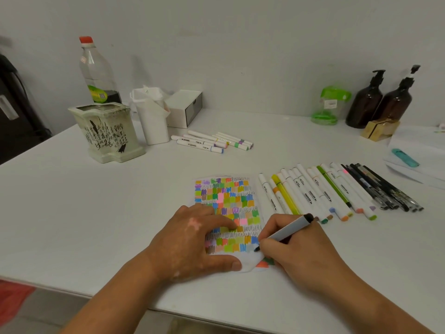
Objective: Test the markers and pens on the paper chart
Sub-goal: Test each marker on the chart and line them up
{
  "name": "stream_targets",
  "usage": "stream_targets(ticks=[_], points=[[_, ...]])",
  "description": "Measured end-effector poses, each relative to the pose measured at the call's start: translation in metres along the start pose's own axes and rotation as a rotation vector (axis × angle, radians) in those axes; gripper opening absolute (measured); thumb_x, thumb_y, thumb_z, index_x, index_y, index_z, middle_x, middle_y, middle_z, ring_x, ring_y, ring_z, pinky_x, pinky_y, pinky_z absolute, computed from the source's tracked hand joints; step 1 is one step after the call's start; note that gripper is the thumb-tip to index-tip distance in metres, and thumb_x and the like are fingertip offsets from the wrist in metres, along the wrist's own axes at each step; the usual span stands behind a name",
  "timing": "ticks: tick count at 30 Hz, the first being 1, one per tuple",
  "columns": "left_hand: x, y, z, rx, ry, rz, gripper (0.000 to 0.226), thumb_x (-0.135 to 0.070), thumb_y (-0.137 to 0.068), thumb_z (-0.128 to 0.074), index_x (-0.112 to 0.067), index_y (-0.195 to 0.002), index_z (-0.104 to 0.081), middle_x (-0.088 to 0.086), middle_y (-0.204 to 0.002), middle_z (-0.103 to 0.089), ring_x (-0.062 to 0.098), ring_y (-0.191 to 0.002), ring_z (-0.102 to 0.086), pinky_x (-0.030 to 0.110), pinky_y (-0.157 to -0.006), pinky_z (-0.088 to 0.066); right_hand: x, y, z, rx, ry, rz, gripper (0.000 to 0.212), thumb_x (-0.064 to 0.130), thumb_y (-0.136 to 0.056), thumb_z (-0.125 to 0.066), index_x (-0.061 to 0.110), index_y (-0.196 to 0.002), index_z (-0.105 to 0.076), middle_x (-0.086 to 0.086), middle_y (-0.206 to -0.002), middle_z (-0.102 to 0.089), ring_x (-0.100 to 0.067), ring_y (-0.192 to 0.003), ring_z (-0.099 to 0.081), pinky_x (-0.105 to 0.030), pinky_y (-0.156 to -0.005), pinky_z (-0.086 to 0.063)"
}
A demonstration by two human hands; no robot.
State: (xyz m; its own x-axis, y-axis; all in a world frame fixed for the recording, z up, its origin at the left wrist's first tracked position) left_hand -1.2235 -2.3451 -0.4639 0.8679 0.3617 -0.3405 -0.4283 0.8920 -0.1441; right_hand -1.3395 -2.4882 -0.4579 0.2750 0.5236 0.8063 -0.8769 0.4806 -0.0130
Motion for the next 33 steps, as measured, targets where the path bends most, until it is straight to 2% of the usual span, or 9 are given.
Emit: stream_targets(ticks=[5,8,11,13,16,20,23,29,33], points=[[0.009,0.005,0.004,-0.053,0.15,0.079,0.068,-0.084,-0.073,-0.054,-0.05,-0.132,-0.043,-0.037,-0.112,-0.045,-0.008,-0.103,-0.047,0.011,-0.086,-0.039,-0.007,-0.003,0.019,-0.111,-0.448,-0.024,0.016,0.011,-0.083,-0.073,0.02,-0.07,-0.067,-0.007,-0.06,-0.067,-0.015,-0.047,-0.055,-0.023,-0.042,-0.042],[0.017,0.008,0.016,-0.171,0.458,0.173,0.021,-0.039,-0.095,-0.049,-0.039,-0.116,-0.044,-0.017,-0.084,-0.05,0.005,-0.078,-0.053,0.017,-0.065,-0.047,0.003,-0.01,0.034,-0.127,-0.517,0.037,0.013,0.018,-0.082,-0.075,0.018,-0.071,-0.068,-0.009,-0.062,-0.067,-0.017,-0.047,-0.055,-0.023,-0.044,-0.044],[0.024,0.009,0.019,-0.228,0.635,0.216,0.025,-0.003,-0.1,-0.039,-0.026,-0.105,-0.047,-0.021,-0.073,-0.052,-0.001,-0.067,-0.053,0.012,-0.057,-0.042,0.026,-0.023,0.034,-0.071,-0.479,0.117,0.014,0.013,-0.084,-0.077,0.018,-0.073,-0.069,-0.005,-0.06,-0.065,-0.014,-0.049,-0.057,-0.021,-0.045,-0.045],[0.026,0.011,0.019,-0.255,0.703,0.226,0.027,0.004,-0.1,-0.036,-0.019,-0.101,-0.051,-0.023,-0.071,-0.057,-0.003,-0.066,-0.056,0.009,-0.055,-0.042,0.04,-0.035,0.026,-0.003,-0.477,0.129,0.016,0.009,-0.085,-0.076,0.019,-0.073,-0.07,-0.004,-0.061,-0.065,-0.013,-0.052,-0.058,-0.023,-0.046,-0.046],[0.028,0.013,0.023,-0.312,0.745,0.228,0.032,0.0,-0.103,-0.037,-0.027,-0.101,-0.055,-0.014,-0.081,-0.063,0.002,-0.07,-0.057,0.016,-0.061,-0.047,0.049,-0.048,0.011,0.084,-0.581,0.092,0.016,0.011,-0.084,-0.07,0.02,-0.071,-0.071,-0.008,-0.065,-0.068,-0.016,-0.055,-0.06,-0.025,-0.048,-0.048],[0.025,0.011,0.028,-0.35,0.703,0.172,0.025,-0.033,-0.099,-0.043,-0.032,-0.123,-0.049,-0.007,-0.099,-0.073,0.013,-0.086,-0.07,0.018,-0.071,-0.054,0.034,-0.051,-0.002,0.06,-0.724,0.054,0.02,0.004,-0.092,-0.063,0.014,-0.075,-0.068,-0.011,-0.067,-0.067,-0.018,-0.055,-0.058,-0.025,-0.047,-0.047],[0.026,0.009,0.027,-0.353,0.721,0.159,0.021,-0.033,-0.095,-0.049,-0.029,-0.114,-0.057,-0.008,-0.103,-0.075,0.02,-0.088,-0.073,0.026,-0.079,-0.057,0.025,-0.05,-0.001,0.036,-0.72,0.082,0.006,0.017,-0.081,-0.07,0.013,-0.078,-0.072,-0.01,-0.067,-0.066,-0.018,-0.056,-0.059,-0.024,-0.047,-0.047],[0.024,0.011,0.031,-0.361,0.593,0.161,0.02,-0.048,-0.091,-0.053,-0.048,-0.107,-0.065,-0.017,-0.092,-0.074,0.006,-0.092,-0.068,0.011,-0.071,-0.051,0.024,-0.048,-0.005,0.083,-0.813,0.109,0.008,0.016,-0.08,-0.066,0.015,-0.079,-0.074,-0.011,-0.067,-0.068,-0.018,-0.056,-0.061,-0.025,-0.048,-0.048],[0.024,0.01,0.03,-0.35,0.59,0.165,0.023,-0.053,-0.089,-0.051,-0.05,-0.107,-0.065,-0.02,-0.092,-0.073,0.005,-0.092,-0.068,0.015,-0.07,-0.053,0.028,-0.046,-0.008,0.103,-0.807,0.132,0.007,0.018,-0.08,-0.067,0.018,-0.079,-0.074,-0.012,-0.069,-0.07,-0.019,-0.058,-0.063,-0.024,-0.047,-0.049]])
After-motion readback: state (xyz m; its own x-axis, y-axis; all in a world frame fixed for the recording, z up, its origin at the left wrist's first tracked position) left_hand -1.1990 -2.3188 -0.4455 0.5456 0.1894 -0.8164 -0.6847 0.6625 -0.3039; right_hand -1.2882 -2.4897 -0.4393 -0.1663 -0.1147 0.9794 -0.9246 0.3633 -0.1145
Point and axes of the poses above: each hand's wrist, its own y-axis away from the middle knuckle, its own z-axis out of the back of the hand, x = y × z, the point moved 8 cm from there along -y, towards the middle knuckle
